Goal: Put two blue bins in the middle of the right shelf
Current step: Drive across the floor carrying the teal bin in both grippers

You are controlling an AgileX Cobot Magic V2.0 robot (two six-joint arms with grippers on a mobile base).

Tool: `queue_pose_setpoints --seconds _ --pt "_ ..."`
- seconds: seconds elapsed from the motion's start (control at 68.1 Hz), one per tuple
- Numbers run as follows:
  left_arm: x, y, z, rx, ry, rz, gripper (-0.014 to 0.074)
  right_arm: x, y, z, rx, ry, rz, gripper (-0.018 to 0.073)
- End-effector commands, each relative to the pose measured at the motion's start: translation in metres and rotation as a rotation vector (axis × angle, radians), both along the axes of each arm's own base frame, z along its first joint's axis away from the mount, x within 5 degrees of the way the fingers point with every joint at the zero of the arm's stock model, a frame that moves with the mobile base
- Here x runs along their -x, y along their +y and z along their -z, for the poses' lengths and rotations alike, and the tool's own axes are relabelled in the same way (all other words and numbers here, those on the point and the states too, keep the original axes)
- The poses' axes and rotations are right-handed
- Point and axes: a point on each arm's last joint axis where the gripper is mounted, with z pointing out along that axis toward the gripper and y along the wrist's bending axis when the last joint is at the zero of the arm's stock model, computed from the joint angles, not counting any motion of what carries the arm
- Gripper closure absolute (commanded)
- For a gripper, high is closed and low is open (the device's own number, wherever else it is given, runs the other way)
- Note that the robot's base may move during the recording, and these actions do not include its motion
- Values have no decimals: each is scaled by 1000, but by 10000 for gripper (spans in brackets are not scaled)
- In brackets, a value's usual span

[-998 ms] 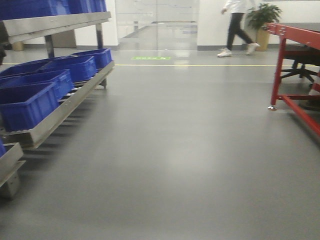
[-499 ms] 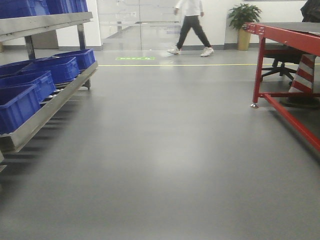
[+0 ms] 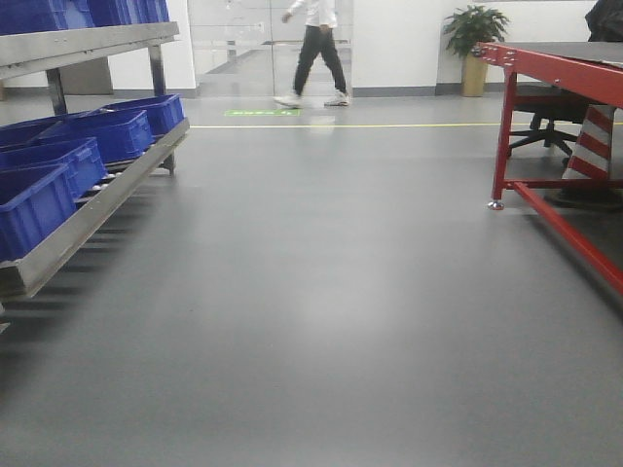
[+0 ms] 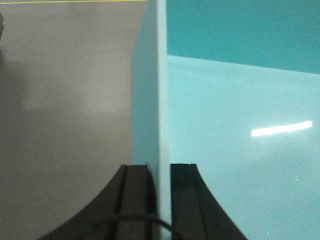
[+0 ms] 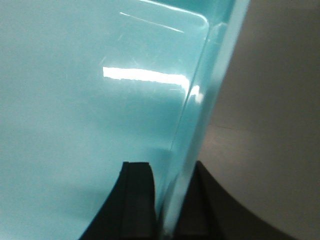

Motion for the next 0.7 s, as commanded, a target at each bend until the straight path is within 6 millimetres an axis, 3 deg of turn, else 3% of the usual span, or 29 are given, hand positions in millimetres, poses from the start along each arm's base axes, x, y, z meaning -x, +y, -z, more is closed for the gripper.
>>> queue_pose_setpoints --seconds 0.0,0.69 --pt "9 -5 -15 101 -63 42 707 2 2 -6 -8 -42 -29 713" --pt "9 -5 -15 101 -63 42 707 2 2 -6 -8 -42 -29 713"
